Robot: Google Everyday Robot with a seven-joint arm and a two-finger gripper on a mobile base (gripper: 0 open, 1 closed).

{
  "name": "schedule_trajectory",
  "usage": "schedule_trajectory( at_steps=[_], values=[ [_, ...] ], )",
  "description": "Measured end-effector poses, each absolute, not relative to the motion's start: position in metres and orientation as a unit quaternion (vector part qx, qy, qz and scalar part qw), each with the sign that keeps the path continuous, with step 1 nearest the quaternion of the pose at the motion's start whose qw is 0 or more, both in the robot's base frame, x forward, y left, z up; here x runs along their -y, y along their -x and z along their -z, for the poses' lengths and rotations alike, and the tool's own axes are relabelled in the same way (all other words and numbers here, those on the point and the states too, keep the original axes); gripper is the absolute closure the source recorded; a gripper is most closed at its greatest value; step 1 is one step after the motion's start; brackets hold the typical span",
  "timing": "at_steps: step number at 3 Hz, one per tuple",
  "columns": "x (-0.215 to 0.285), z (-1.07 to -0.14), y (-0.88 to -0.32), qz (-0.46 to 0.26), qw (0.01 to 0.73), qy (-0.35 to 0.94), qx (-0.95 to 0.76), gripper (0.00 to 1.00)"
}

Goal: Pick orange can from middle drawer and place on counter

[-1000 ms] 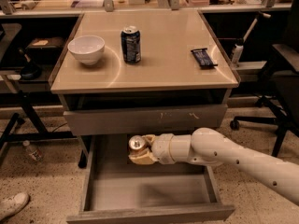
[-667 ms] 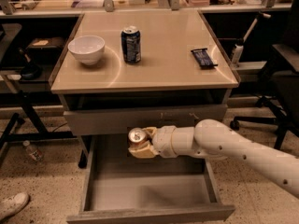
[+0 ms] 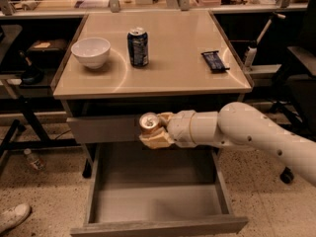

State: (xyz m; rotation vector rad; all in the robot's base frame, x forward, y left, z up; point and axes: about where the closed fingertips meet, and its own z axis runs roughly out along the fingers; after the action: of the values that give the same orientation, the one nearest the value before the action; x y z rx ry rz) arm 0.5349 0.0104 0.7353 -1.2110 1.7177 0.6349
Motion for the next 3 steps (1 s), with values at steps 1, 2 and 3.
schedule_trajectory(
  at_steps=[1, 2, 3],
  values=[
    [-0.010, -0.740, -0.535, -0.255, 0.457, 0.492, -0.696, 1.00],
    [-0.007, -0.758, -0.539, -0.258, 0.460, 0.491, -0.693, 1.00],
    [0.009, -0.798, -0.551, -0.242, 0.471, 0.487, -0.695, 1.00]
  ],
)
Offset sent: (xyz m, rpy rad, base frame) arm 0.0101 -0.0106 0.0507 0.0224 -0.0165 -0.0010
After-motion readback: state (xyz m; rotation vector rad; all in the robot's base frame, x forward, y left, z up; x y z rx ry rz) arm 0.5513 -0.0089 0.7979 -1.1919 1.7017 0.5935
